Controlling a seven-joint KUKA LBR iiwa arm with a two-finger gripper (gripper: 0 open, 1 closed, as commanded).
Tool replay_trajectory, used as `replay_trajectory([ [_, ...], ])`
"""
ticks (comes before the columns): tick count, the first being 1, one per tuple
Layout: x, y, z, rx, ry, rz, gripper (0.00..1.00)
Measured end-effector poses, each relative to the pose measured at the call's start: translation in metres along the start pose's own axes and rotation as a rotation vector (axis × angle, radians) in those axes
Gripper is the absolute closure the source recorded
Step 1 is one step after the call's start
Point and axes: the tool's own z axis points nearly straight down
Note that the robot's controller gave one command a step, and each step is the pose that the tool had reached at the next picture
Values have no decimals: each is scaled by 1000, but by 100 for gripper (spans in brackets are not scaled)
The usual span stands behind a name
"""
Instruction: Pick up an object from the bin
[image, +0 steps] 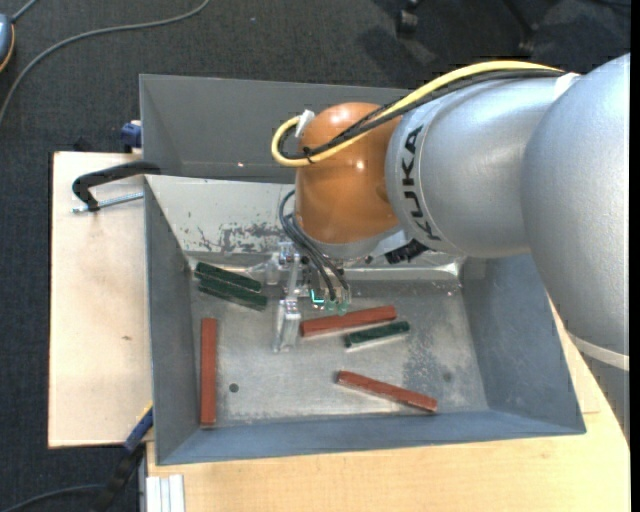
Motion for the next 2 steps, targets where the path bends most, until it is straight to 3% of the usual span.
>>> replay_trajectory([
  [1, -11, -69, 81, 3, -1, -92, 0],
  [2, -16, -122, 77, 1, -8, 20, 0],
])
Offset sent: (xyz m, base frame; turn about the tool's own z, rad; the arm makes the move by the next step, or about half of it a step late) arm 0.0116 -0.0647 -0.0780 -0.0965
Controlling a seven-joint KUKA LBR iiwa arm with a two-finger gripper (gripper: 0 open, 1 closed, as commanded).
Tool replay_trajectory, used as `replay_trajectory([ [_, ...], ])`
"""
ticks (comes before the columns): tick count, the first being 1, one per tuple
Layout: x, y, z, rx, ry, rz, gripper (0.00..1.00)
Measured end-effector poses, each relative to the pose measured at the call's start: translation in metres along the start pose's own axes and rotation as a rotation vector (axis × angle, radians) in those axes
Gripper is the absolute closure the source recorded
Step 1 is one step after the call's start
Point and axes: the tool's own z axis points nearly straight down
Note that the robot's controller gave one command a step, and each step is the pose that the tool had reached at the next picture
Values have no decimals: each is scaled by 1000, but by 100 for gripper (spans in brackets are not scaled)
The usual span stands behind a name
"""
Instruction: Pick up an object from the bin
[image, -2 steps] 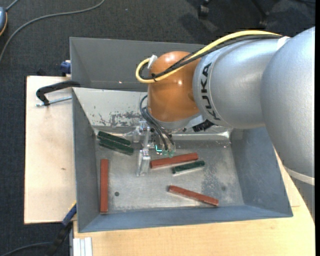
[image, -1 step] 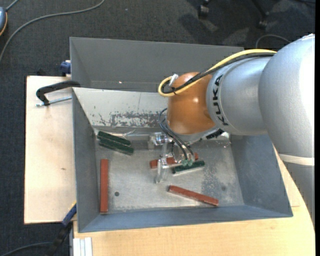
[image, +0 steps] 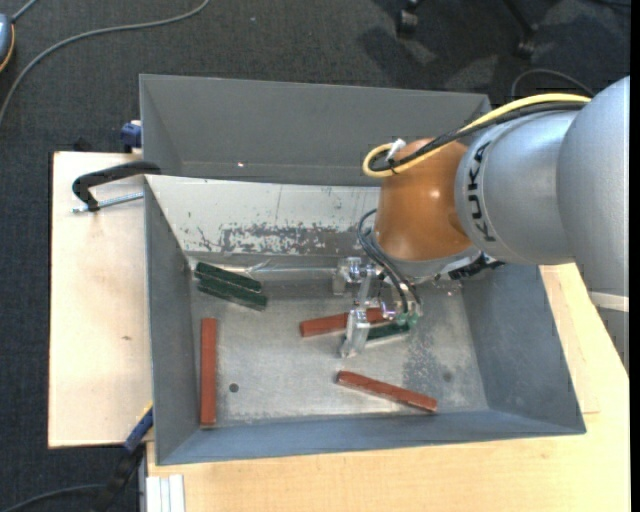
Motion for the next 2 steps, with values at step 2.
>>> replay_trajectory([
  [2, -20, -17, -20, -3, -8, 63, 100],
])
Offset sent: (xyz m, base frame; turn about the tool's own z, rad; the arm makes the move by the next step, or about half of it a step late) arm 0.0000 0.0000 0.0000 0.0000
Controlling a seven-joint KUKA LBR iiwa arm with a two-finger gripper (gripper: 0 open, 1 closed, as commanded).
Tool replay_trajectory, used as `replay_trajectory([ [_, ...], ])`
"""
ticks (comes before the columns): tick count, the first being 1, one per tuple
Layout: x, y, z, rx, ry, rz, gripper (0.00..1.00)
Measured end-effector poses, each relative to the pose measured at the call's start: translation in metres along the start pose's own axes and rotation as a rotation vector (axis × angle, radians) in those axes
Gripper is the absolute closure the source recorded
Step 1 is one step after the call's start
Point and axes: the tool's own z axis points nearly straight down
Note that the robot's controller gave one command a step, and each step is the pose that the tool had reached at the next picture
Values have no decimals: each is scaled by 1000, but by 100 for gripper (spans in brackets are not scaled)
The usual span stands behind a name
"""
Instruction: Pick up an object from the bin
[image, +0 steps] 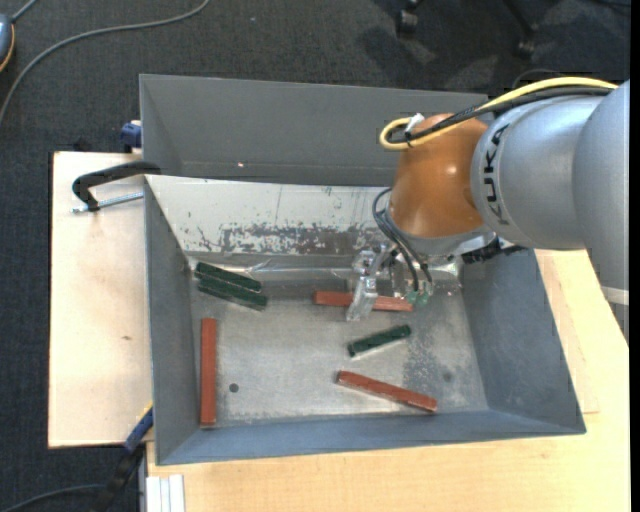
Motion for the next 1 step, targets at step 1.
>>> replay_trajectory([
  [1, 27, 11, -127, -1, -5, -114, 100],
])
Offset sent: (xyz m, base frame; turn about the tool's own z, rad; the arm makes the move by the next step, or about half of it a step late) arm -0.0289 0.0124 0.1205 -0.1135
